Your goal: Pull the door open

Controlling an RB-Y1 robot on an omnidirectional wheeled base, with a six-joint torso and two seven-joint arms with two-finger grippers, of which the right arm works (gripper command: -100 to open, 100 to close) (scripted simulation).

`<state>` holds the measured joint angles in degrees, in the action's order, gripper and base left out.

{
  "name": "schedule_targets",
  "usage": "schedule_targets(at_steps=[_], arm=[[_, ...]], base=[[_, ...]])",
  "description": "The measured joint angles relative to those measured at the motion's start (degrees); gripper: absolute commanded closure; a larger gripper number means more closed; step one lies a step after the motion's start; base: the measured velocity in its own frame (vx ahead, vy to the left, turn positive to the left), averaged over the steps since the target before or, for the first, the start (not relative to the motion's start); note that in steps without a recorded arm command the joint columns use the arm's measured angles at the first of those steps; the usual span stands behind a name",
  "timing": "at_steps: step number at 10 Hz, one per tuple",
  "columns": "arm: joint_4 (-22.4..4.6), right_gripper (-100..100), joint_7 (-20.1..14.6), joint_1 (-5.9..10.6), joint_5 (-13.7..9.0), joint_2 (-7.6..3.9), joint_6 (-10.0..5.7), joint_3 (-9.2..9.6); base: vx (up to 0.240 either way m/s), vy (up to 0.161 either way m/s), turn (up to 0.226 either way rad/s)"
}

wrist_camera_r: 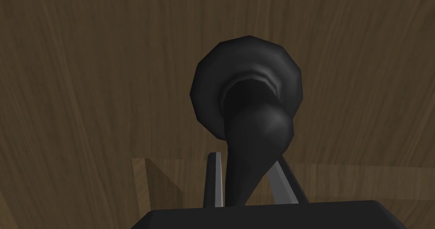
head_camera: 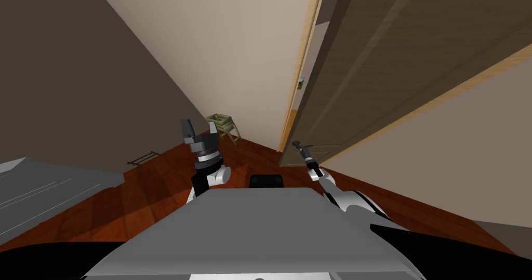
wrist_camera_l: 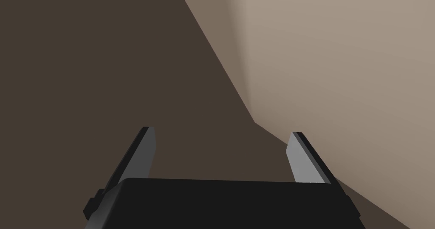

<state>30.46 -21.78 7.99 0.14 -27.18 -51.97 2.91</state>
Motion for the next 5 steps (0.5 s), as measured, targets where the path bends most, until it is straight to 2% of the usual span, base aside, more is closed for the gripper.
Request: schedule_targets(at_steps=[3, 5], arm=[[-0.05, 100, -1.86, -1.14, 0.77, -1.35, -2.85, 1.3], [0.58, 100, -3.0, -2.57, 1.28, -2.32, -4.37, 2.16]], base=[[-0.17, -0.073, 0.087], [-0.116, -0.054, 0.057]])
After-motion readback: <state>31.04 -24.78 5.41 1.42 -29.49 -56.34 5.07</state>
